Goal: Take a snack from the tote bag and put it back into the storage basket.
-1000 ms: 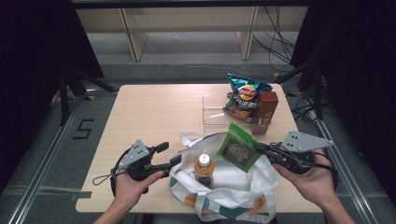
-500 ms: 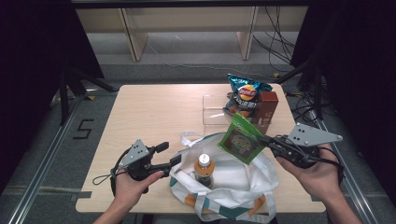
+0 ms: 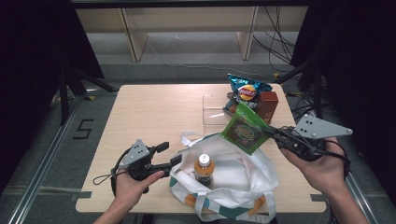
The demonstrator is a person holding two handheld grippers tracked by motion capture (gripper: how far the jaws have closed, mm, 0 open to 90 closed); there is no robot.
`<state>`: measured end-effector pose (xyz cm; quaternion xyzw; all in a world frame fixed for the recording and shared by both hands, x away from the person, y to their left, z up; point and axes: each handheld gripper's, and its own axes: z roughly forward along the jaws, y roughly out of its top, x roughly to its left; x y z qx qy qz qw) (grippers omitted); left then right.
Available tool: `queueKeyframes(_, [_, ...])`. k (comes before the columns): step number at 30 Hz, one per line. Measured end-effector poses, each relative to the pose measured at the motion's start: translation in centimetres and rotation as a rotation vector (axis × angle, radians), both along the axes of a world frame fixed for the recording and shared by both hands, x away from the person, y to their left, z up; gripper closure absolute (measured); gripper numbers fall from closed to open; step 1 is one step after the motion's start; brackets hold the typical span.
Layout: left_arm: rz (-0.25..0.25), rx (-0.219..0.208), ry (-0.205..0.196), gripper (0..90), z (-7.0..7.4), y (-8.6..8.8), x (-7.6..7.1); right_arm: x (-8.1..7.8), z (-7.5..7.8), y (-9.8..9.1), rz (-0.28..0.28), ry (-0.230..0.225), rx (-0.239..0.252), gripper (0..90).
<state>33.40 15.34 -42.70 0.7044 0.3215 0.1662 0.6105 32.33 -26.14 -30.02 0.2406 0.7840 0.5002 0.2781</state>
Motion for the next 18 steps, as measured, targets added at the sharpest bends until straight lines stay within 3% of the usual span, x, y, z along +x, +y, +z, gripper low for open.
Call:
queueKeyframes(7, [-0.006, -0.005, -0.007, 30.3, 0.0, 0.0, 0.1, 0.5, 0.5, -0.2, -0.034, -0.022, 0.005, 90.0])
queueKeyframes(14, [0.002, 0.000, -0.003, 30.3, 0.0, 0.1, 0.0, 1.0, 0.7, -0.4, -0.032, -0.015, 0.002, 90.0])
queueKeyframes(18, [0.001, 0.000, -0.003, 30.3, 0.0, 0.1, 0.0, 1.3, 1.0, -0.5, -0.034, -0.036, 0.003, 90.0])
